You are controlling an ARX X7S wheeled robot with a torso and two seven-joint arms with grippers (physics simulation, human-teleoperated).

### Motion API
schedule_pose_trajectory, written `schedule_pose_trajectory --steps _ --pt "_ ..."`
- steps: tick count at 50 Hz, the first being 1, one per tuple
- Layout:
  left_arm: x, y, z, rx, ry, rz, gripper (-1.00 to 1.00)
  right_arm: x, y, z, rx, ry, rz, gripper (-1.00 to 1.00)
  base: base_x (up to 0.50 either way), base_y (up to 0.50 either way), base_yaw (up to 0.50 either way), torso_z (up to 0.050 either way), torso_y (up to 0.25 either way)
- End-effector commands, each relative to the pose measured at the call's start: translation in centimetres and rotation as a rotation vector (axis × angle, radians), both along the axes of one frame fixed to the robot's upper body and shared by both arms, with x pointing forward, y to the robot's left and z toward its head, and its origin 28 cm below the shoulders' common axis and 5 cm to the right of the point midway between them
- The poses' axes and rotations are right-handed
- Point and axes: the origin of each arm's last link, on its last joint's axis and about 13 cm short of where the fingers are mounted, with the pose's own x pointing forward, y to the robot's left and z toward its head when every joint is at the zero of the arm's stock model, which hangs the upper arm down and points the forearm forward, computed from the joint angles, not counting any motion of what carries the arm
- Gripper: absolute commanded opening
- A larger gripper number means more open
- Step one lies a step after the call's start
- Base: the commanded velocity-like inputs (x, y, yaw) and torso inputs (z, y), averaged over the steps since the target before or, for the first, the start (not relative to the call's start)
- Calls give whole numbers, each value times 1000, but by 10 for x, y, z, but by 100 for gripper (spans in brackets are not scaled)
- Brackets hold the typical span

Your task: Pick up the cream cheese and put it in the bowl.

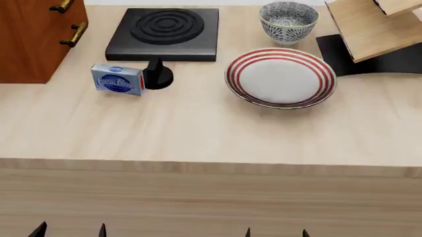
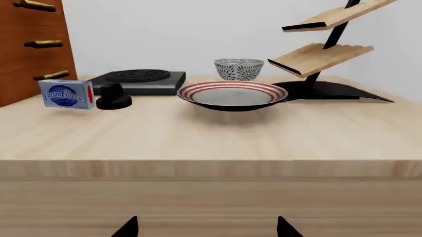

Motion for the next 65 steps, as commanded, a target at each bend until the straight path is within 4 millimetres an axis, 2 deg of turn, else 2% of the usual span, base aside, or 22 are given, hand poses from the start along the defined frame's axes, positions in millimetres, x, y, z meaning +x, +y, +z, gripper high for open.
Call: schedule_pose_trajectory --steps 1,5,6,8,11,13,14,17,21,23,24,26,31,32,39,42,48,60,61,62,63,65 --pt "0 0 0 0 0 0 100 0 0 0 0 0 0 100 0 0 0 0 0" --pt "0 1 12 -16 -6 -19 100 0 1 2 31 4 27 100 0 0 0 17 0" --pt "-1 0 0 1 -17 -19 100 1 1 3 26 3 24 100 0 0 0 39 0" --pt "0 0 6 7 -17 -19 100 0 2 3 14 -1 20 100 0 0 0 43 0" --pt "0 -2 -5 12 -21 -13 100 0 2 3 4 1 18 100 0 0 0 49 0" --pt "0 -2 9 14 -20 -10 100 -1 2 3 6 1 20 100 0 0 0 50 0" --pt "0 -2 -1 12 -19 -9 100 0 2 3 -1 -1 13 100 0 0 0 50 0" --pt "-1 -2 -4 16 -22 -12 100 -1 2 4 1 -3 12 100 0 0 0 50 0" --pt "-1 -2 10 16 -21 -12 100 -1 2 5 -6 -6 -1 100 0 0 0 50 0" --pt "-2 -2 -2 15 -25 -15 100 -1 2 5 -10 -7 0 100 0 0 0 50 0" --pt "-2 -2 9 15 -24 -15 100 -1 2 5 -10 -8 -3 100 0 0 0 50 0" --pt "-1 -2 -3 27 -30 -10 100 -2 2 5 -8 -5 2 100 0 0 0 50 0" --pt "0 -2 -1 12 -25 -12 100 -2 1 6 -1 -9 -4 100 0 0 0 50 0" --pt "-1 -2 7 13 -26 -13 100 -2 1 7 2 -9 -6 100 0 0 0 50 0" --pt "1 -1 -1 14 -35 4 100 -2 3 6 -3 -4 4 100 0 0 0 50 0" --pt "1 -2 15 7 -36 3 100 -1 3 6 -5 1 4 100 0 0 0 50 0" --pt "2 -3 -1 9 -28 1 100 -1 2 7 -2 -2 -4 100 80 0 0 48 0" --pt "0 -2 -1 11 -49 3 100 -2 3 6 0 4 1 100 172 0 0 0 0" --pt "0 -3 11 14 -52 2 100 -1 3 5 -2 5 -1 100 203 0 0 0 0" --pt "0 -3 3 17 -52 4 100 -1 3 5 -6 7 0 100 199 0 0 0 0" --pt "0 -3 12 17 -53 5 100 -1 3 5 -7 8 0 100 199 0 0 0 0" --pt "0 -3 10 20 -51 6 100 -1 3 4 -6 11 -1 100 197 0 0 0 0"
